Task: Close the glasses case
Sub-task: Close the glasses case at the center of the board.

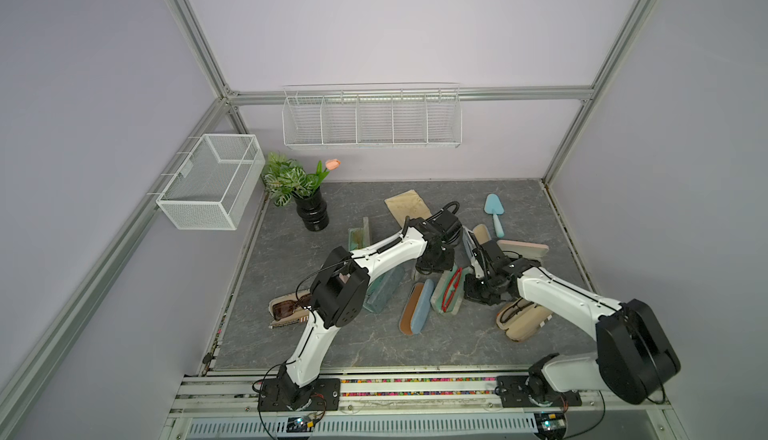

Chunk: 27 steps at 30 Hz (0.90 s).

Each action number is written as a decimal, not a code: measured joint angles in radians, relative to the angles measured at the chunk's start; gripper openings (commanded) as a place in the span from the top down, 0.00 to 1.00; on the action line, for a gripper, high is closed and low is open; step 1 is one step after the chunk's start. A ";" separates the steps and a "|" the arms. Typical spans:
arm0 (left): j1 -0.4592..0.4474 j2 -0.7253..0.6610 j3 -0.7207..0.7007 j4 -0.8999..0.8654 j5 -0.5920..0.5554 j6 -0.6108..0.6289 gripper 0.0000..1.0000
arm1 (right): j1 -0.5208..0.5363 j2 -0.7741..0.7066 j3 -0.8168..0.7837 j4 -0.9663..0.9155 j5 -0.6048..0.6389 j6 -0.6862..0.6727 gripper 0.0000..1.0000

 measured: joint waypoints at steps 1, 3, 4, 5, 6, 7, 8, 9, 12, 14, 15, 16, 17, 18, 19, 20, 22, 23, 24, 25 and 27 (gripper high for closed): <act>-0.003 0.002 0.005 0.004 0.004 0.000 1.00 | 0.001 0.002 0.005 0.000 -0.005 0.000 0.88; -0.011 0.003 0.006 0.014 0.025 -0.004 1.00 | 0.003 0.004 0.015 0.015 -0.014 -0.001 0.88; -0.019 0.003 0.007 0.016 0.034 -0.005 1.00 | 0.004 0.004 0.023 0.026 -0.018 -0.001 0.88; -0.026 0.003 0.007 0.017 0.043 -0.007 1.00 | 0.004 0.004 0.031 0.036 -0.019 -0.002 0.88; -0.034 0.003 0.007 0.019 0.039 -0.008 1.00 | 0.005 0.004 0.038 0.036 -0.019 -0.003 0.88; -0.036 0.003 0.007 0.022 0.039 -0.008 1.00 | 0.006 0.004 0.039 0.030 -0.019 -0.003 0.88; -0.036 0.003 0.007 0.022 0.039 -0.008 1.00 | 0.006 0.005 0.039 0.029 -0.019 -0.003 0.88; -0.035 0.003 0.007 0.022 0.040 -0.008 1.00 | 0.006 0.005 0.039 0.030 -0.019 -0.003 0.88; -0.034 0.003 0.007 0.022 0.039 -0.009 1.00 | 0.008 0.005 0.039 0.030 -0.018 -0.003 0.87; -0.034 0.003 0.006 0.023 0.039 -0.012 1.00 | 0.008 0.002 0.039 0.029 -0.017 -0.003 0.87; -0.034 0.003 0.006 0.023 0.037 -0.014 1.00 | 0.008 -0.002 0.039 0.029 -0.015 -0.003 0.86; -0.034 0.003 0.006 0.022 0.035 -0.014 1.00 | 0.008 -0.009 0.039 0.027 -0.012 -0.003 0.85; -0.034 0.003 0.006 0.022 0.032 -0.015 1.00 | 0.008 -0.019 0.039 0.024 -0.009 -0.003 0.84; -0.034 0.003 0.006 0.021 0.029 -0.014 1.00 | 0.008 -0.032 0.039 0.022 -0.006 -0.003 0.83; -0.034 0.002 0.006 0.021 0.027 -0.014 1.00 | 0.008 -0.048 0.039 0.021 -0.005 -0.003 0.81; -0.034 0.001 0.006 0.020 0.025 -0.014 1.00 | 0.008 -0.064 0.039 0.021 -0.002 -0.004 0.80; -0.034 -0.006 0.006 0.019 0.018 -0.014 1.00 | 0.009 -0.104 0.039 0.010 0.005 -0.005 0.76; -0.034 -0.011 0.006 0.019 0.014 -0.014 1.00 | 0.009 -0.121 0.039 0.003 0.009 -0.004 0.75; -0.033 -0.018 0.005 0.018 0.010 -0.014 1.00 | 0.009 -0.140 0.039 -0.006 0.014 -0.007 0.74; -0.030 -0.026 0.005 0.016 0.003 -0.014 1.00 | 0.009 -0.158 0.039 -0.016 0.019 -0.007 0.73; -0.025 -0.047 0.003 0.012 -0.007 -0.014 1.00 | 0.010 -0.193 0.039 -0.039 0.027 -0.009 0.71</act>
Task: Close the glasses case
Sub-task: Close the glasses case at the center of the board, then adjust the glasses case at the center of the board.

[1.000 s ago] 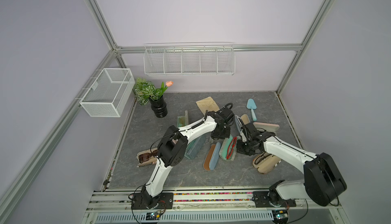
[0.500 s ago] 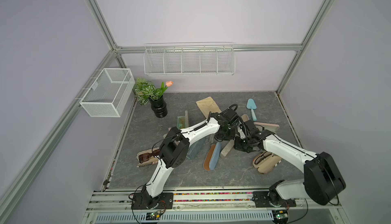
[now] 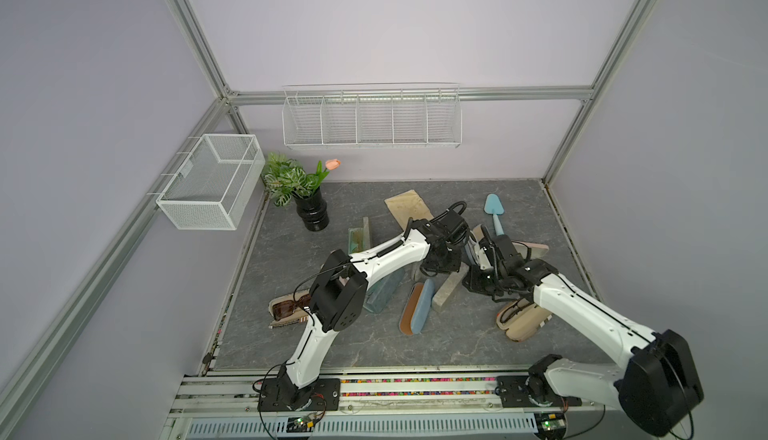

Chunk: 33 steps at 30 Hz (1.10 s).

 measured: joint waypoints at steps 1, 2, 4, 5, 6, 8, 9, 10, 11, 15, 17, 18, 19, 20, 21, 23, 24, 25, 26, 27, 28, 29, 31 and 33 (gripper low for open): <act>0.004 -0.013 0.000 -0.002 -0.005 0.000 1.00 | 0.000 -0.017 0.000 -0.011 0.002 0.000 0.70; 0.008 -0.027 -0.003 -0.002 -0.010 0.000 1.00 | 0.000 -0.031 0.000 -0.021 0.006 0.001 0.69; 0.020 -0.064 -0.019 -0.003 -0.022 0.003 1.00 | 0.003 -0.062 0.000 -0.045 0.011 -0.003 0.65; 0.025 -0.079 -0.026 -0.003 -0.027 0.003 1.00 | 0.006 -0.071 0.001 -0.055 0.013 -0.003 0.64; 0.030 -0.098 -0.037 -0.003 -0.031 0.003 1.00 | 0.011 -0.079 0.005 -0.068 0.014 -0.003 0.62; 0.041 -0.137 -0.064 -0.003 -0.044 0.003 1.00 | 0.025 -0.086 0.016 -0.090 0.017 -0.003 0.58; 0.046 -0.156 -0.080 -0.002 -0.051 0.003 1.00 | 0.039 -0.087 0.024 -0.102 0.020 -0.005 0.55; 0.050 -0.179 -0.101 0.000 -0.059 0.002 1.00 | 0.054 -0.087 0.035 -0.113 0.023 -0.005 0.53; 0.053 -0.200 -0.121 0.000 -0.064 0.003 1.00 | 0.069 -0.086 0.048 -0.124 0.023 -0.003 0.51; 0.067 -0.304 -0.233 0.003 -0.094 -0.002 1.00 | 0.162 -0.067 0.137 -0.169 0.045 0.003 0.45; 0.074 -0.363 -0.294 0.008 -0.110 -0.006 0.99 | 0.203 -0.047 0.173 -0.174 0.052 0.009 0.44; 0.080 -0.396 -0.326 0.008 -0.120 -0.014 0.98 | 0.225 -0.032 0.190 -0.176 0.057 0.012 0.44; 0.087 -0.428 -0.354 0.005 -0.132 -0.022 0.97 | 0.245 -0.014 0.202 -0.180 0.063 0.014 0.43; 0.092 -0.456 -0.380 0.006 -0.145 -0.029 0.97 | 0.264 0.003 0.214 -0.184 0.066 0.018 0.43; 0.096 -0.487 -0.407 0.004 -0.159 -0.036 0.97 | 0.284 0.028 0.227 -0.188 0.069 0.021 0.42; 0.106 -0.547 -0.459 0.000 -0.192 -0.053 0.96 | 0.328 0.090 0.256 -0.196 0.074 0.025 0.41; 0.108 -0.574 -0.482 0.000 -0.204 -0.060 0.96 | 0.346 0.119 0.270 -0.199 0.075 0.026 0.41; 0.109 -0.603 -0.510 -0.001 -0.216 -0.068 0.96 | 0.367 0.155 0.288 -0.201 0.076 0.028 0.40; 0.109 -0.630 -0.535 -0.003 -0.226 -0.076 0.96 | 0.385 0.188 0.305 -0.202 0.077 0.029 0.40; 0.109 -0.652 -0.556 -0.003 -0.235 -0.084 0.95 | 0.401 0.218 0.319 -0.202 0.077 0.031 0.40; 0.109 -0.682 -0.586 -0.004 -0.246 -0.093 0.95 | 0.415 0.248 0.334 -0.201 0.077 0.032 0.40; 0.109 -0.704 -0.609 -0.003 -0.255 -0.100 0.95 | 0.425 0.273 0.346 -0.201 0.077 0.033 0.40; 0.109 -0.757 -0.665 -0.005 -0.273 -0.116 0.94 | 0.443 0.329 0.368 -0.200 0.075 0.037 0.39; 0.109 -0.801 -0.713 -0.004 -0.286 -0.131 0.94 | 0.450 0.370 0.380 -0.198 0.074 0.040 0.39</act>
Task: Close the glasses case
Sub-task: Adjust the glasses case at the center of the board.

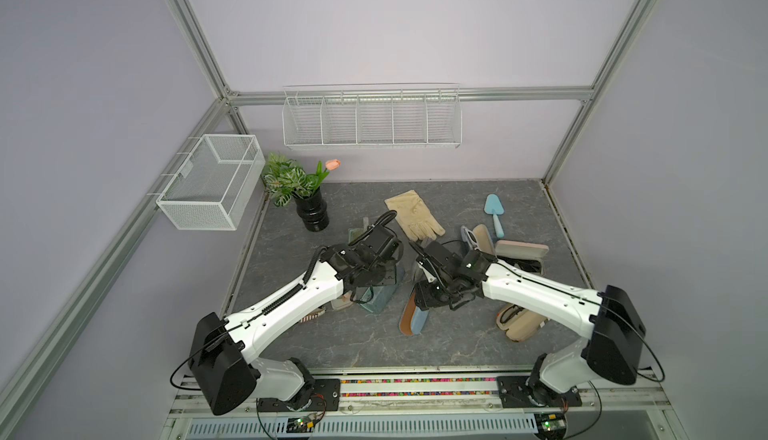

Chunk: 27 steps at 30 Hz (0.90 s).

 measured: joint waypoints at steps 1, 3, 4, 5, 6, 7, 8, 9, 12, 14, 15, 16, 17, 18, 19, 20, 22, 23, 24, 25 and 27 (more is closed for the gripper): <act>0.001 -0.021 -0.024 0.002 -0.004 -0.006 0.93 | 0.002 0.021 0.005 0.000 0.000 0.001 0.39; 0.001 -0.056 -0.064 0.007 -0.007 -0.017 0.93 | 0.003 0.053 0.008 0.000 -0.001 0.004 0.38; 0.001 -0.074 -0.085 0.011 -0.008 -0.023 0.93 | 0.005 0.068 0.009 0.000 0.000 0.005 0.38; 0.001 -0.087 -0.101 0.013 -0.008 -0.029 0.93 | 0.005 0.077 0.009 0.000 0.000 0.007 0.37; 0.001 -0.101 -0.119 0.017 -0.008 -0.034 0.93 | 0.005 0.085 0.010 0.000 0.000 0.009 0.37; 0.001 -0.111 -0.136 0.024 -0.007 -0.039 0.93 | 0.005 0.092 0.010 0.000 0.000 0.011 0.37; 0.001 -0.119 -0.150 0.029 -0.005 -0.043 0.93 | 0.005 0.095 0.010 0.001 0.000 0.012 0.36; 0.001 -0.124 -0.162 0.035 -0.001 -0.047 0.93 | 0.006 0.099 0.010 0.001 0.000 0.013 0.36; 0.001 -0.125 -0.183 0.053 0.014 -0.058 0.93 | 0.006 0.109 0.014 0.002 0.000 0.016 0.35; 0.001 -0.124 -0.187 0.059 0.026 -0.061 0.93 | 0.006 0.119 0.020 0.005 -0.001 0.019 0.35; 0.001 -0.121 -0.187 0.065 0.032 -0.062 0.93 | 0.006 0.126 0.025 0.007 -0.002 0.019 0.35; 0.001 -0.117 -0.187 0.072 0.036 -0.062 0.94 | 0.006 0.135 0.031 0.009 -0.004 0.019 0.35; 0.001 -0.113 -0.187 0.076 0.041 -0.062 0.94 | 0.006 0.143 0.036 0.011 -0.006 0.019 0.35; 0.001 -0.108 -0.187 0.082 0.047 -0.062 0.94 | 0.006 0.153 0.042 0.013 -0.008 0.019 0.35; 0.001 -0.103 -0.187 0.086 0.050 -0.062 0.94 | 0.006 0.162 0.047 0.016 -0.008 0.019 0.35; 0.001 -0.100 -0.187 0.089 0.053 -0.062 0.94 | 0.006 0.169 0.049 0.020 -0.009 0.019 0.36; 0.001 -0.095 -0.187 0.096 0.056 -0.062 0.94 | 0.006 0.184 0.050 0.030 -0.011 0.019 0.39; 0.001 -0.095 -0.187 0.098 0.060 -0.062 0.94 | 0.006 0.188 0.050 0.032 -0.011 0.019 0.40; 0.001 -0.094 -0.187 0.100 0.062 -0.062 0.94 | 0.006 0.192 0.050 0.034 -0.011 0.020 0.41; 0.001 -0.093 -0.187 0.104 0.063 -0.062 0.94 | 0.006 0.194 0.050 0.036 -0.011 0.021 0.42; 0.001 -0.090 -0.187 0.110 0.070 -0.062 0.94 | 0.006 0.194 0.048 0.039 -0.011 0.022 0.47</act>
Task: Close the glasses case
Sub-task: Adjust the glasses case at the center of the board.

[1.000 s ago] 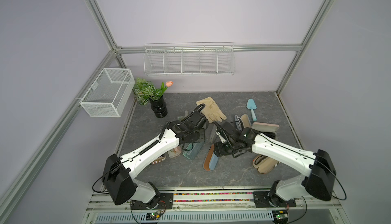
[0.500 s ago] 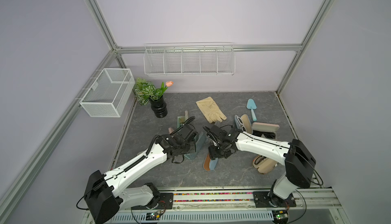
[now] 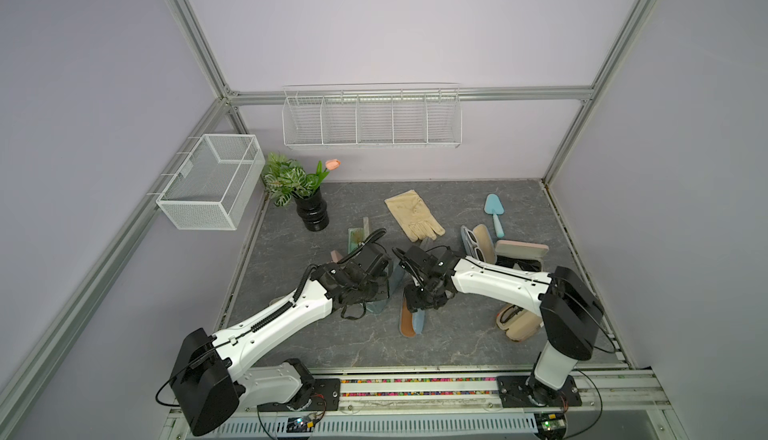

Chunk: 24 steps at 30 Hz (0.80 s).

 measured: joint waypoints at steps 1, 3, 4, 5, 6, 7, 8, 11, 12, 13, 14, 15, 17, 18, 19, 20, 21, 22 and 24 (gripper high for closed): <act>0.000 0.003 0.000 0.003 0.002 0.000 0.94 | 0.000 0.000 -0.003 0.004 0.000 0.001 0.49; 0.000 0.013 0.000 0.010 0.010 0.000 0.94 | -0.002 -0.001 -0.013 0.012 0.000 0.003 0.54; 0.000 0.018 0.000 0.014 0.013 0.000 0.94 | -0.002 -0.002 -0.020 0.015 0.001 0.003 0.56; 0.000 0.023 0.000 0.016 0.016 0.000 0.94 | -0.003 -0.003 -0.028 0.019 0.000 0.004 0.58; 0.000 0.028 0.000 0.021 0.020 0.000 0.94 | -0.006 -0.006 -0.037 0.021 0.000 0.004 0.61; 0.000 0.032 0.000 0.024 0.024 0.000 0.94 | -0.009 -0.012 -0.048 0.023 0.000 0.003 0.62; 0.000 0.035 0.000 0.027 0.028 0.000 0.95 | -0.013 -0.019 -0.058 0.025 0.000 0.005 0.64; 0.000 0.047 0.000 0.037 0.038 0.000 0.95 | -0.029 -0.049 -0.090 0.028 0.001 0.005 0.68; 0.000 0.051 0.000 0.040 0.039 0.000 0.95 | -0.034 -0.060 -0.098 0.027 0.003 0.006 0.69; 0.000 0.055 0.000 0.042 0.042 0.000 0.95 | -0.040 -0.070 -0.105 0.029 0.003 0.006 0.70; 0.000 0.060 0.000 0.045 0.043 0.000 0.95 | -0.044 -0.079 -0.109 0.029 0.004 0.006 0.71; 0.000 0.065 0.000 0.048 0.045 0.000 0.95 | -0.049 -0.090 -0.115 0.031 0.004 0.007 0.71; 0.000 0.076 0.000 0.054 0.048 0.000 0.95 | -0.059 -0.112 -0.128 0.033 0.005 0.007 0.71; 0.000 0.079 0.000 0.056 0.050 0.000 0.95 | -0.064 -0.122 -0.136 0.035 0.005 0.007 0.71; 0.000 0.084 0.000 0.058 0.053 0.000 0.95 | -0.069 -0.132 -0.143 0.035 0.007 0.007 0.71; 0.000 0.088 0.000 0.061 0.056 0.000 0.95 | -0.075 -0.142 -0.154 0.037 0.008 0.007 0.72; 0.000 0.090 0.000 0.062 0.058 0.000 0.96 | -0.079 -0.150 -0.164 0.037 0.008 0.008 0.72; 0.000 0.093 0.000 0.062 0.061 0.000 0.96 | -0.086 -0.159 -0.174 0.038 0.008 0.008 0.72; 0.000 0.098 0.000 0.064 0.063 0.000 0.96 | -0.095 -0.176 -0.194 0.038 0.009 0.008 0.73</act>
